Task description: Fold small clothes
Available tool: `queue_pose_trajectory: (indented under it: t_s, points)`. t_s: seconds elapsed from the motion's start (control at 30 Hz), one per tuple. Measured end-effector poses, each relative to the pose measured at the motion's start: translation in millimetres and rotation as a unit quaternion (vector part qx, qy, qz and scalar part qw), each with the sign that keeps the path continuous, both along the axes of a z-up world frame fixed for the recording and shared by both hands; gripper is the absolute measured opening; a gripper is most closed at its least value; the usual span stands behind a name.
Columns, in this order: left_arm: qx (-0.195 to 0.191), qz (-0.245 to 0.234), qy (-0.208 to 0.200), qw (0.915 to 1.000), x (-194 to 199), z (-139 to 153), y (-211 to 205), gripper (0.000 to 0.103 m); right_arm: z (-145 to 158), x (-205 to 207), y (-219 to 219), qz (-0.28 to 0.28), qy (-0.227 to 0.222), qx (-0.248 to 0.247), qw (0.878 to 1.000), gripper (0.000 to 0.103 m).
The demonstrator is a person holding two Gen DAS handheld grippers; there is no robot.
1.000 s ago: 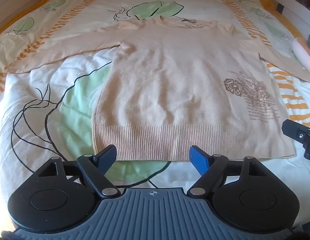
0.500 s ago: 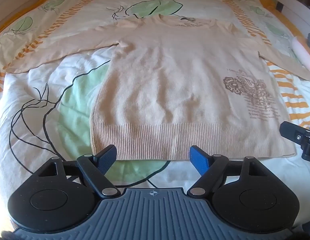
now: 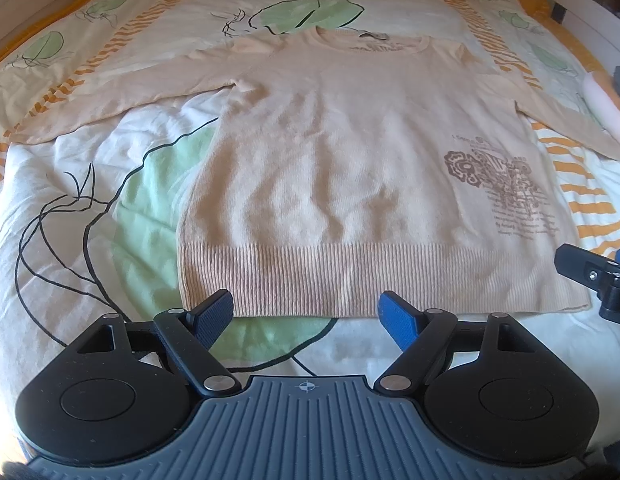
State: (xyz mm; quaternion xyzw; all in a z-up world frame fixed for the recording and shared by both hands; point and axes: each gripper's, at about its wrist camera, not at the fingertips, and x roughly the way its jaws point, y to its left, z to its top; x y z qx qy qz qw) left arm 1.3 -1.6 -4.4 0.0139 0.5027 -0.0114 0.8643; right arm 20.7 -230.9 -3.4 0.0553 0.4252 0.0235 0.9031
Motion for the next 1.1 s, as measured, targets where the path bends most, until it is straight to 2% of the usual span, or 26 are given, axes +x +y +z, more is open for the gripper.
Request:
queue_pose_trajectory:
  t_s: [0.7,1.1]
  points:
    - [-0.003,0.005,0.001,1.0000,-1,0,-2,0.079,-3,0,2,0.002,0.006,0.006,1.000,0.102]
    - [-0.006,0.012,-0.013,0.9998,11,6,3,0.079,-5,11,0,0.004,0.009,0.020,1.000,0.102]
